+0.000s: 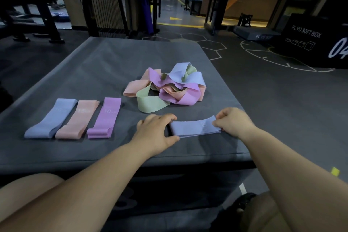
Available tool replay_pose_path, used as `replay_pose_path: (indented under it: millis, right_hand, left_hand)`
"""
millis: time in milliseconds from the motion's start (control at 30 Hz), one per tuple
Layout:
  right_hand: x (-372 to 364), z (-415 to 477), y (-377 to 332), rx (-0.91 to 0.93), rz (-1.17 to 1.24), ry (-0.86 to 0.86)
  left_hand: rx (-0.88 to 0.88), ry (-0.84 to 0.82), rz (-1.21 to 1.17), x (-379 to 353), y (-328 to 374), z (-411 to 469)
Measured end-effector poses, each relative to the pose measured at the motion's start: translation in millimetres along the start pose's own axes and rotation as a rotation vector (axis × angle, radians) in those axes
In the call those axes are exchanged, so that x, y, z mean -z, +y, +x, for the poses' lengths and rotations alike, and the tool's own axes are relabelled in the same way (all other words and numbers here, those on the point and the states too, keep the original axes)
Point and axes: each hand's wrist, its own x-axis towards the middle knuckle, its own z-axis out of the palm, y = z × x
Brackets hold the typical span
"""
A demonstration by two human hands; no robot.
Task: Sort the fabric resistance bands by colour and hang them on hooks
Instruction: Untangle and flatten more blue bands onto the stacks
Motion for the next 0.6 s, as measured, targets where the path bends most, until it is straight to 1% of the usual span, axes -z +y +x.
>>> replay_pose_path:
  millis: [200, 300, 433, 600]
  right_hand:
    - [-6.0, -0.7, 2.4, 0.026, -0.06, 0.033]
    - [-9.4, -2.7, 3.5, 0.066, -0.084, 0.024]
    - [-12.6, -4.8, 6.3, 0.124, -0.102, 0.036]
    - [-16.2, -10.0, 9.0, 0.216, -0.145, 0.066]
  left_hand:
    - [-0.031, -0.029, 0.048, 1.7, 0.3, -1.1]
    - [-0.097, -0.065, 0.054, 0.5, 1.1, -1.4]
    - [-0.249, -0.189, 0.147, -4.8, 3.6, -1.4]
    - [-0.253, -0.311, 0.254, -8.5, 2.8, -1.5]
